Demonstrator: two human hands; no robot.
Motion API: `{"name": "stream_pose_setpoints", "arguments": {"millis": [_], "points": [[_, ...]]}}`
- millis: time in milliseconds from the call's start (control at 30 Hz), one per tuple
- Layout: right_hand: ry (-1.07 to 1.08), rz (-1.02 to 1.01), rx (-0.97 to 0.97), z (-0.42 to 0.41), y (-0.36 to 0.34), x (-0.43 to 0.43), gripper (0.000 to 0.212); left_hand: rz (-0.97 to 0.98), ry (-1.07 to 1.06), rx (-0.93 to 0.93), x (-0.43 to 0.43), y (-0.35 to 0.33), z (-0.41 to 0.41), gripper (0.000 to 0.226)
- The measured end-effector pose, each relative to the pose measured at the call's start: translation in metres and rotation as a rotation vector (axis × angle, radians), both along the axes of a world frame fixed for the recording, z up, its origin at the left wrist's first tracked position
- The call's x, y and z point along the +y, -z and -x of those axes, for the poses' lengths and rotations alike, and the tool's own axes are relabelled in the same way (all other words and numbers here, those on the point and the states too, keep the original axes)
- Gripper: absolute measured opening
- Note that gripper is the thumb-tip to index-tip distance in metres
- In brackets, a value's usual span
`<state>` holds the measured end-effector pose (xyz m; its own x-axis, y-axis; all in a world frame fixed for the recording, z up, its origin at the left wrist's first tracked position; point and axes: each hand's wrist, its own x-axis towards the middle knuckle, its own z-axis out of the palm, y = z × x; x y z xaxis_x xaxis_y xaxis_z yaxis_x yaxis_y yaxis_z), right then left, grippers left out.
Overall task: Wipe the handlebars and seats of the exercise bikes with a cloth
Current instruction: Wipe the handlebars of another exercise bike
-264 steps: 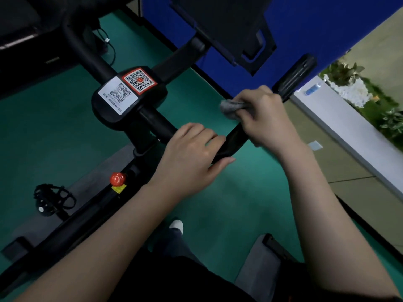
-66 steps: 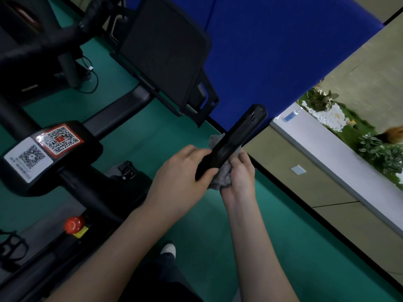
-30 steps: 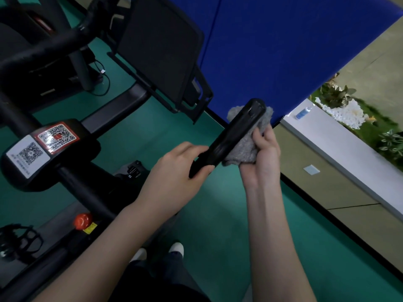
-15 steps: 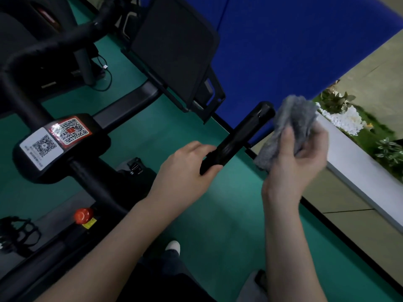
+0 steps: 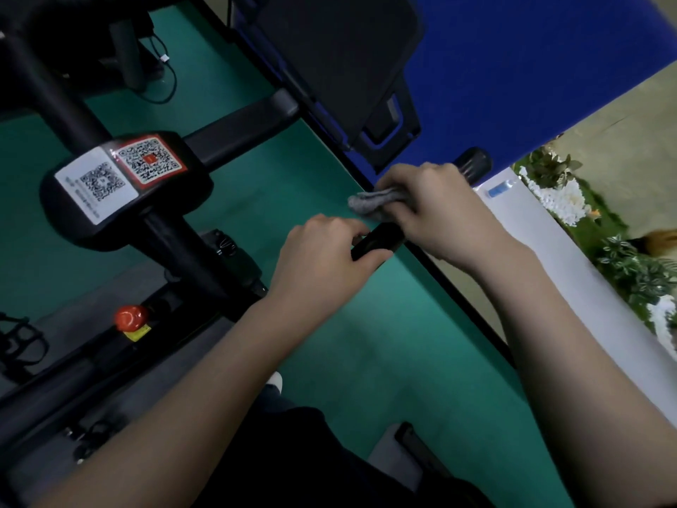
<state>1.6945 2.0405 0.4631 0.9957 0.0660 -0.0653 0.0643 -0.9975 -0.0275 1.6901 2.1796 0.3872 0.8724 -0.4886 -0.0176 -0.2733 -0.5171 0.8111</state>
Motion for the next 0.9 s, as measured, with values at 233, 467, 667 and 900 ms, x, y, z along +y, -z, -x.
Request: {"name": "stream_pose_setpoints", "arguments": {"millis": [233,467,667,900], "points": [[0.052,0.04,0.156,-0.012,0.0,0.018,0.021,0.04,-0.051,0.087,0.0,-0.001,-0.001,0.032],[0.073,0.201,-0.007,-0.007,0.004,0.007,0.021,0.08,-0.03,0.118,-0.001,-0.001,-0.004,0.033],[0.085,0.124,-0.237,-0.001,-0.002,-0.015,0.019,0.096,0.021,0.087,-0.009,-0.005,-0.01,0.042],[0.083,-0.129,-0.606,0.019,0.021,-0.029,0.026,0.061,0.09,-0.003,-0.033,-0.014,-0.019,0.046]]}}
